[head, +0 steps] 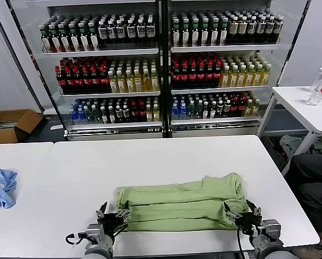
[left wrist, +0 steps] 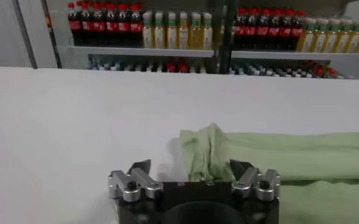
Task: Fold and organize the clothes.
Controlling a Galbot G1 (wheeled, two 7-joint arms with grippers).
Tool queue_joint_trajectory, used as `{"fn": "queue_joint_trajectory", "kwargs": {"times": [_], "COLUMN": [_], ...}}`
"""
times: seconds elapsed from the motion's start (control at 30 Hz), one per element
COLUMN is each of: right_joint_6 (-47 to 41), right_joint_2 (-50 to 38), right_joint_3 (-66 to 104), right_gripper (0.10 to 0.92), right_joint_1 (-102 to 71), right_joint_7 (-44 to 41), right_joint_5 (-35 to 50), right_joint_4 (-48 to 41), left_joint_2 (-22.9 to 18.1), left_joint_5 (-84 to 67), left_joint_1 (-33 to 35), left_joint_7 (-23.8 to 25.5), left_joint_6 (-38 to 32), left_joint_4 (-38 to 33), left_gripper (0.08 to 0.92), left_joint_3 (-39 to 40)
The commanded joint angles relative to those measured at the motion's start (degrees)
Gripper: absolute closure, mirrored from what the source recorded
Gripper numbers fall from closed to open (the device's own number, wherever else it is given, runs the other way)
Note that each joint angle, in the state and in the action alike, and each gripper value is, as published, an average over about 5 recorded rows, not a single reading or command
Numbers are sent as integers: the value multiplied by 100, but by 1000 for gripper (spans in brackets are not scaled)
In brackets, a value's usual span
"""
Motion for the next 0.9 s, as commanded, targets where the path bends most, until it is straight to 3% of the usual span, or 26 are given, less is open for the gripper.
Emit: {"fn": "queue_joint_trajectory", "kwargs": {"times": [0.03,0.5,0.7,0.9], "right_joint_6": [13,119,136,159], "right_joint_2": [46,39,1,-6], "right_joint_3": [36,117,154,99], "right_gripper": [203,203,203,203], "right_joint_1": [-148,-197,-136,-5], "right_joint_7": [9,49,72,87], "right_joint_5": [-85,-52,33,93], "right_joint_4": [85,142,117,16], "left_joint_2": [-383,-154,495,1319], "left_joint_5": [235,-465,-925,-1278], "left_joint_1": [71,202,179,89], "left_joint_7": [-163,443,611,661], "left_joint_6": [-359,-918,-1029,-1051], "left_joint_4": [333,353,97,-69], "left_gripper": [286,693,856,886], "left_joint_3": [120,-234,-1233,-2795]}}
